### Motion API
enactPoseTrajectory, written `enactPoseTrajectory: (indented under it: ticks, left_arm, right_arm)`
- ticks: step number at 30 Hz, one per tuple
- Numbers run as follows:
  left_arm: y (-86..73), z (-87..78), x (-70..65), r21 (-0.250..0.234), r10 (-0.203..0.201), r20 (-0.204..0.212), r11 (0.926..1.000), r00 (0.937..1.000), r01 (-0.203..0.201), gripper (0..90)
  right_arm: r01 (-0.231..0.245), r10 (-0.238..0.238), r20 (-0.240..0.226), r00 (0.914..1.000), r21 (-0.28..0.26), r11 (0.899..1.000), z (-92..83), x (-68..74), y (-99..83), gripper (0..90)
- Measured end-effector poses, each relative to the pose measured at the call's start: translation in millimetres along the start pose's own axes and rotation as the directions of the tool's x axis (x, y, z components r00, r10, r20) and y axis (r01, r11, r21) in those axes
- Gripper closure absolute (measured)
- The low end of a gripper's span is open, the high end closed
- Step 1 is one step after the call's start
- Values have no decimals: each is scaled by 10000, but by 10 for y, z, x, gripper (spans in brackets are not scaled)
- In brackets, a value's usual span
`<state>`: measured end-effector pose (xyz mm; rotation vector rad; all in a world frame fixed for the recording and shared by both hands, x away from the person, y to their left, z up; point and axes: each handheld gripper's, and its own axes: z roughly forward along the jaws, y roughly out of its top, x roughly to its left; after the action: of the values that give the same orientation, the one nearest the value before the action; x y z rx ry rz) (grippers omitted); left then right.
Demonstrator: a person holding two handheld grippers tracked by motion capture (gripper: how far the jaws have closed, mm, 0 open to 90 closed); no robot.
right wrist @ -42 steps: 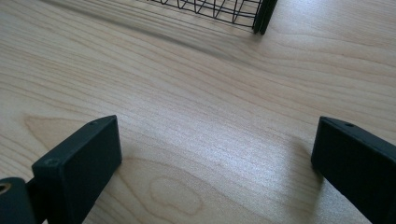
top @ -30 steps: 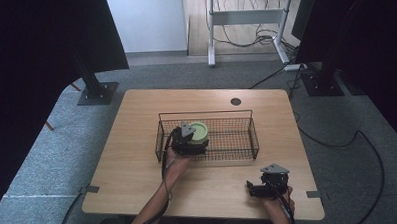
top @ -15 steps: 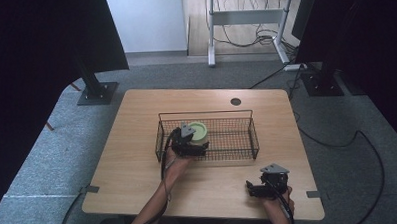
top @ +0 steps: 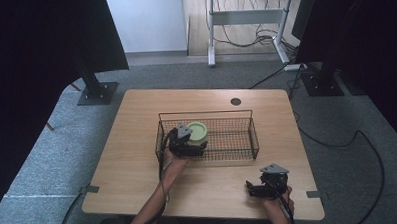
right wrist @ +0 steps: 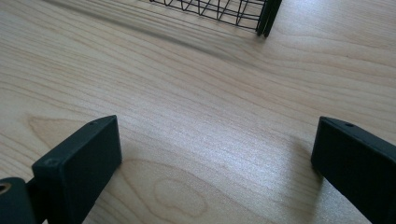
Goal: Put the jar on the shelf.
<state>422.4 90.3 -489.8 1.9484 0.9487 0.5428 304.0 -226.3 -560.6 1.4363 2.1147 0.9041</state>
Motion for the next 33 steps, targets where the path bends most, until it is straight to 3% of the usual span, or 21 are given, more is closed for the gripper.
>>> enactPoseTrajectory:
  ticks: [33]
  left_arm:
    - [17, -251, -5, -66, 81, 351, 9999, 9994, -79, 42]
  right_arm:
    - [3, -3, -13, 10000, 2, 10000, 2, 5, 2, 13]
